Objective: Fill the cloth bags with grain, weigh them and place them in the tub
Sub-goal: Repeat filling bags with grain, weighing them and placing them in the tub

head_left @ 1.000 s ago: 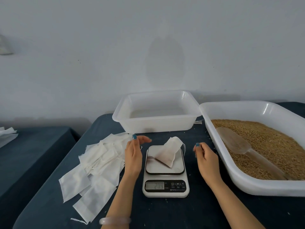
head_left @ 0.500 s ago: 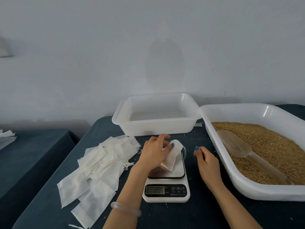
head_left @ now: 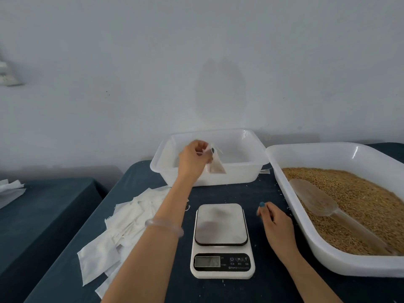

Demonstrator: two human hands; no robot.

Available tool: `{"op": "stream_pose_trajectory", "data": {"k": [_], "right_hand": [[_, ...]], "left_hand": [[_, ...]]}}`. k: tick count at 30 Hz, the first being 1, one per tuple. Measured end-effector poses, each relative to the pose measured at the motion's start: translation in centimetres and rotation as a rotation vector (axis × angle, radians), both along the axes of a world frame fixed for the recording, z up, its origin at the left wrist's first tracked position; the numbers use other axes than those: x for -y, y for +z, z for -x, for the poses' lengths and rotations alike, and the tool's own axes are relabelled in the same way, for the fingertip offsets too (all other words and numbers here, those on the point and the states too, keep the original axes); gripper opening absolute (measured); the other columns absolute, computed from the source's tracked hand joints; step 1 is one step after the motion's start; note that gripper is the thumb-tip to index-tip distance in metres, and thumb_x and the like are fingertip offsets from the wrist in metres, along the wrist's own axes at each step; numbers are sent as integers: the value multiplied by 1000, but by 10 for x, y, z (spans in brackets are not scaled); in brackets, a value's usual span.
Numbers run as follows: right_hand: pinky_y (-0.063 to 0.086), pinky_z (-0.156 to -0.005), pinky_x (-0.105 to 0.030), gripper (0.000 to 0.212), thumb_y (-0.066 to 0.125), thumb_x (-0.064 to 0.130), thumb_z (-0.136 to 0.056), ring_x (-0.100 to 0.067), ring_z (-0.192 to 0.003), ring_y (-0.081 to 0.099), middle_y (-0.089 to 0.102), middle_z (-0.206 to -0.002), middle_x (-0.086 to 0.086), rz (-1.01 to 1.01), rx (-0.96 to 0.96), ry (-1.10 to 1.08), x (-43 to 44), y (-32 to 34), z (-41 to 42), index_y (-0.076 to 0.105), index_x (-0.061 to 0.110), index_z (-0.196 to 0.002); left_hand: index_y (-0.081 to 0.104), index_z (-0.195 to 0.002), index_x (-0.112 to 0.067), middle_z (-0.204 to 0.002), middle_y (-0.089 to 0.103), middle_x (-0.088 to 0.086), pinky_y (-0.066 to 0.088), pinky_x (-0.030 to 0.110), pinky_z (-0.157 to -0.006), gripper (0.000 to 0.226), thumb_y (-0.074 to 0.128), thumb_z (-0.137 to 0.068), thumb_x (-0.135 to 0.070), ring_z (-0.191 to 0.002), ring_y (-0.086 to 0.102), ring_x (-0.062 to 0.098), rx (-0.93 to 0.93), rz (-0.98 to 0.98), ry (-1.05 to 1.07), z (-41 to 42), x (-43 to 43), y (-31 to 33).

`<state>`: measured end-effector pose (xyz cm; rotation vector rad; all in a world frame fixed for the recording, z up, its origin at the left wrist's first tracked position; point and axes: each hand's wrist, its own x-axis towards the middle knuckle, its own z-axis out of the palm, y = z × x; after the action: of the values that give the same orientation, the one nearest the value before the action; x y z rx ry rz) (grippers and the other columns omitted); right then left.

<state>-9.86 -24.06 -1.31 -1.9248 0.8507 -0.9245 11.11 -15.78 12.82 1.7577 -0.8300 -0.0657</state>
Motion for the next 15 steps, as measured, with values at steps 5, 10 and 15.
{"op": "stream_pose_trajectory", "data": {"k": [5, 10, 15], "right_hand": [[35, -52, -25, 32, 45, 33, -101, -6, -48, 47, 51, -55, 3, 24, -4, 3, -1, 0, 0, 56, 25, -73], [35, -52, -24, 32, 44, 34, -101, -6, -48, 48, 51, -55, 3, 36, -23, 7, -1, 0, 1, 57, 25, -73], [33, -51, -24, 32, 45, 35, -101, -5, -45, 44, 49, -53, 3, 17, -19, 22, -1, 0, 0, 57, 25, -73]], "left_hand": [[62, -97, -16, -88, 65, -8, 42, 12, -61, 8, 59, -94, -10, -78, 57, 10, 19, -58, 72, -18, 35, 8], [61, -100, -21, -100, 68, 0, 44, 30, -73, 11, 52, -98, -28, -90, 60, 22, 263, -604, 98, -21, 44, -30], [58, -117, -19, -106, 68, 4, 38, 35, -89, 27, 37, -103, -29, -102, 58, 27, 466, -682, 88, -18, 38, -41]]}}
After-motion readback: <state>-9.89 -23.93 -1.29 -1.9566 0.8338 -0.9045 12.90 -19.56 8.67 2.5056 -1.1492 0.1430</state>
